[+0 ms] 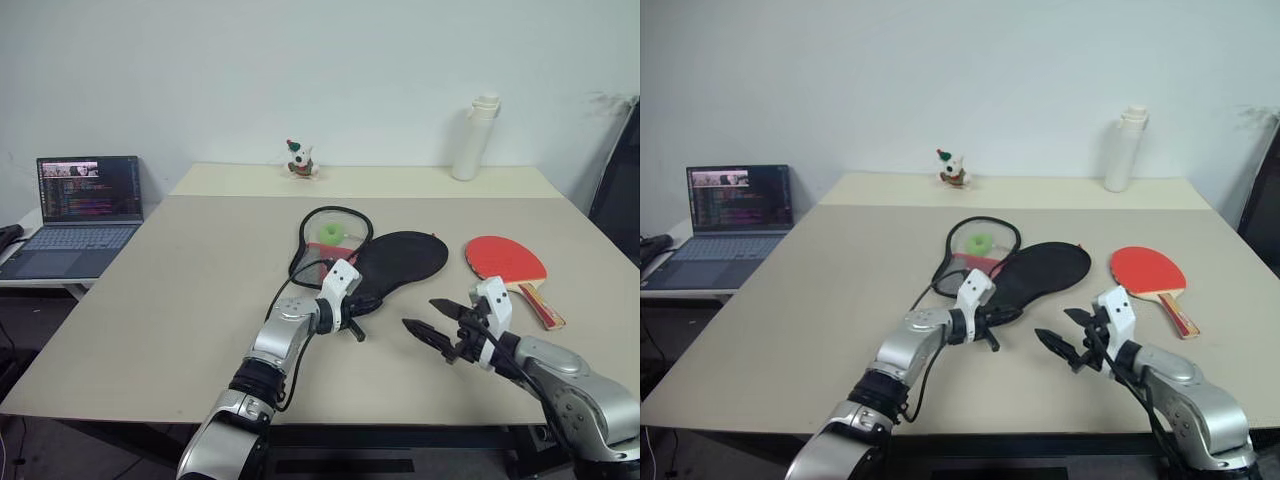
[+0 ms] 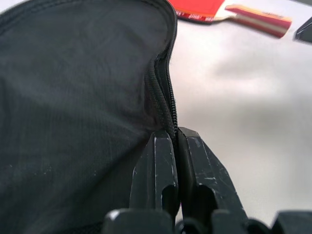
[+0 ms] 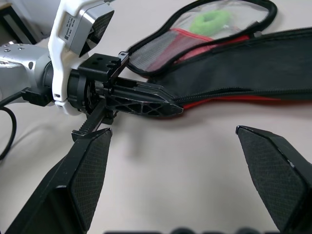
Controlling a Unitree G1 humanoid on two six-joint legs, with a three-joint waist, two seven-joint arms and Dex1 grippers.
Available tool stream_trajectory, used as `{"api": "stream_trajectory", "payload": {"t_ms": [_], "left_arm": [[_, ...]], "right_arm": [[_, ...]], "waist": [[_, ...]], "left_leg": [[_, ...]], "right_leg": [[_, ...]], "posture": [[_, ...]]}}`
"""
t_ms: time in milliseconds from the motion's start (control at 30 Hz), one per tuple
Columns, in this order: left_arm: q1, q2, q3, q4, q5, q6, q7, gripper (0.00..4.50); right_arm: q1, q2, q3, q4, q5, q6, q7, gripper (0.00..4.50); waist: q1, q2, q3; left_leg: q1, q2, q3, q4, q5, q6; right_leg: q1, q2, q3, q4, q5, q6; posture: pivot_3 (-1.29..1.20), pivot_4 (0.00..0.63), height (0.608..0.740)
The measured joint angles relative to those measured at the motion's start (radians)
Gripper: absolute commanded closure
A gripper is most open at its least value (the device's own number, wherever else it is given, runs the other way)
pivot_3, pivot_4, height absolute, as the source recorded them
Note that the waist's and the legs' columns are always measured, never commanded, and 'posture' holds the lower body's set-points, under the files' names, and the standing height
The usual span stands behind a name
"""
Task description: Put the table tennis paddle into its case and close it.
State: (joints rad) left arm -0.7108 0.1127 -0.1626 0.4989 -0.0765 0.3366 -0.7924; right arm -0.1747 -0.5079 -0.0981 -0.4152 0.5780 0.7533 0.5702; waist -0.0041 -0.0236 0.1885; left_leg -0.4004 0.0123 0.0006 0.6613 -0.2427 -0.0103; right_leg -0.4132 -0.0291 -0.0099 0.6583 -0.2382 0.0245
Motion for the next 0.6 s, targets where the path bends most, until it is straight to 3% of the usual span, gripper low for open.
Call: {"api": "stream_trajectory", "payload": {"t_ms": [133,300,600], "left_arm": [[0.001,-0.004,-0.001,-0.004,-0.002,0.012,0.000,3.04],[0.026,0.017,0.000,-0.082,-0.020,0.029,-0.014,1.20],[0.169,0.261,0.113,-0.263,-0.193,0.077,-0.201,1.20]], "right_arm": [[0.001,-0.001,0.000,-0.005,0.005,0.008,-0.004,0.00],[-0.009,-0.001,0.002,-0.002,-0.007,0.019,-0.030,0.00],[-0.173,0.087,-0.008,0.128,-0.004,0.154,-0.171,0.00]], "waist": [[0.000,0.000,0.000],[-0.002,0.000,0.000],[-0.015,0.000,0.000]], "left_leg": [[0.000,0.000,0.000,0.000,0.000,0.000],[0.000,0.000,0.000,0.000,0.000,0.000],[0.001,0.003,-0.002,0.000,0.000,0.000]], "right_leg": [[0.000,0.000,0.000,0.000,0.000,0.000],[0.000,0.000,0.001,0.000,0.000,0.000],[0.000,0.001,0.001,0.001,0.000,-0.001]], "posture": [[0.00,0.150,0.740],[0.00,0.150,0.740],[0.00,0.150,0.740]]}}
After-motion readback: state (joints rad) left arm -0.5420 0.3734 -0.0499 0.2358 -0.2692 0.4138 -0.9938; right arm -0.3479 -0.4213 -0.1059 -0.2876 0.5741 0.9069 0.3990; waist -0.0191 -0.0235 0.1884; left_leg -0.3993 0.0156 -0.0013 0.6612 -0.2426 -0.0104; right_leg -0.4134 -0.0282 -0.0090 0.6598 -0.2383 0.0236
